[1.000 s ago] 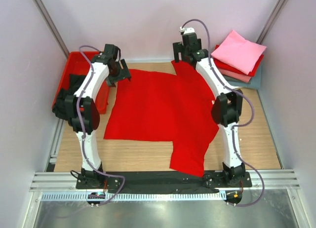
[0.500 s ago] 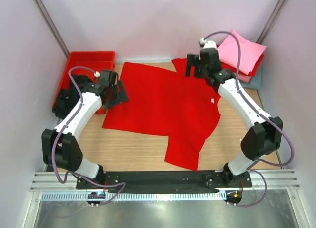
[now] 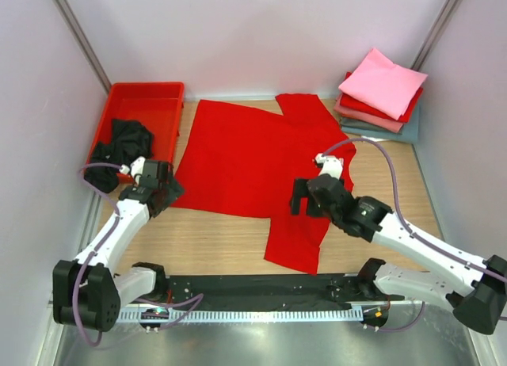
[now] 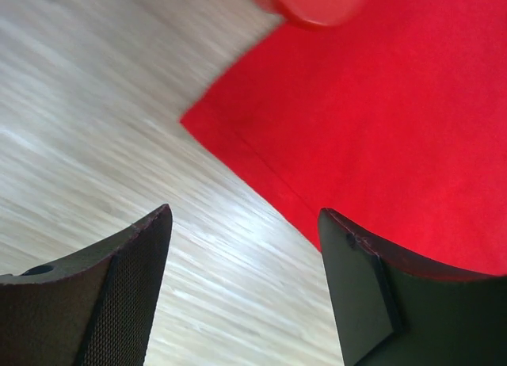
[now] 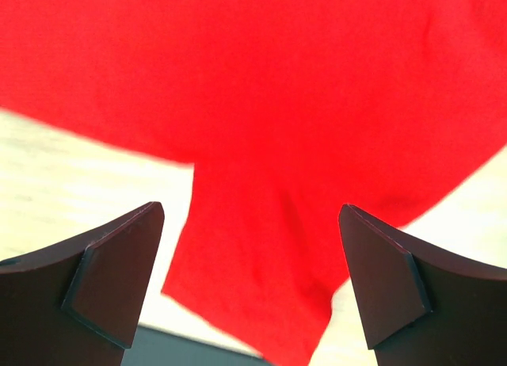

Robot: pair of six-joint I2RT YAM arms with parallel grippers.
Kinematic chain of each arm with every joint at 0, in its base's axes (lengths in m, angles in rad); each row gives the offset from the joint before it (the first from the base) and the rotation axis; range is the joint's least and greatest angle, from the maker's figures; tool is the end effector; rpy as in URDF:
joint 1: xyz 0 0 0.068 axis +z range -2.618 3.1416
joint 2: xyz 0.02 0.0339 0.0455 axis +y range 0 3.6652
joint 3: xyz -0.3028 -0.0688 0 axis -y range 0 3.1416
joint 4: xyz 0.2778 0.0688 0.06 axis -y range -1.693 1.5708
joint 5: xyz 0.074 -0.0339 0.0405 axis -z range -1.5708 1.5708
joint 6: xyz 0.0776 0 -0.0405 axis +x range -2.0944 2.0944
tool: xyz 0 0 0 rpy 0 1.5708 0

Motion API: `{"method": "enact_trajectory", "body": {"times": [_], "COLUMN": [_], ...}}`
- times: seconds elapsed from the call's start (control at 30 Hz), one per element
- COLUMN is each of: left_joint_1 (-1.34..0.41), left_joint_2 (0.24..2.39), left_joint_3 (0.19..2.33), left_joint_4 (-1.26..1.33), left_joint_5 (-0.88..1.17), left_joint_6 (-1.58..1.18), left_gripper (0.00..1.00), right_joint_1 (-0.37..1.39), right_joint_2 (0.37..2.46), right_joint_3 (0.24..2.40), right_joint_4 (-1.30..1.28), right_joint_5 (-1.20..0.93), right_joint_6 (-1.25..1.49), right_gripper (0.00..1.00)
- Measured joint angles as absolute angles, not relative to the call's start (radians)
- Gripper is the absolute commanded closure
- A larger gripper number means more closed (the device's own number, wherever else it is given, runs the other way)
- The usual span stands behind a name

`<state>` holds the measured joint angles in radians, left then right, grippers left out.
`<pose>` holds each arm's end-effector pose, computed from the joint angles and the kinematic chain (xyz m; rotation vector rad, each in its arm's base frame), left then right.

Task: Fold and stack the t-shirts
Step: Flatten the tshirt out, then fold the tshirt

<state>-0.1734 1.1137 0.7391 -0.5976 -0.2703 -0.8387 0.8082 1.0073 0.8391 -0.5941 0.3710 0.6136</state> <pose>0.2505 -0.0228 0.2165 -0.9123 2.3204 -0.0763 0.1917 0.1599 0.2811 -0.0394 2.2892 0.3125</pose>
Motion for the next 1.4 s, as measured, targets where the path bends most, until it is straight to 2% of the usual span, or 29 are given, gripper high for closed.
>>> {"method": "enact_trajectory", "body": {"times": [0.17,0.6,0.87,1.07,1.1,1.37,1.4], "left_joint_1": [-0.096,-0.051,-0.051,-0.052,-0.052,-0.052,-0.052], "left_joint_2": [1.146,1.254,1.285,1.282,1.282,1.314,1.317], "left_joint_3": [0.652,0.623,0.595,0.551,0.55,0.55,0.551], "left_joint_4": [-0.533,-0.363,-0.323,-0.28,-0.274,-0.21,-0.206], "left_joint_5": [-0.329,-0.373,-0.332,-0.321,-0.321,-0.327,-0.327], "left_joint_6": [-0.91,-0.947,-0.966,-0.968,-0.968,-0.965,-0.965], "left_gripper": [0.35,0.43,0.45,0.57,0.61,0.66,0.71], "right_joint_1": [0.871,0.884,0.884,0.884,0.884,0.884,0.884], "right_joint_2": [0.923,0.88,0.884,0.884,0.884,0.884,0.884], "right_joint_3": [0.735,0.689,0.681,0.681,0.681,0.681,0.681], "right_joint_4": [-0.626,-0.64,-0.676,-0.714,-0.717,-0.733,-0.735], "right_joint_5": [0.375,0.376,0.432,0.476,0.479,0.485,0.485], "right_joint_6": [0.694,0.714,0.738,0.769,0.772,0.791,0.794], "right_gripper": [0.02,0.01,0.0,0.0,0.0,0.0,0.0]}}
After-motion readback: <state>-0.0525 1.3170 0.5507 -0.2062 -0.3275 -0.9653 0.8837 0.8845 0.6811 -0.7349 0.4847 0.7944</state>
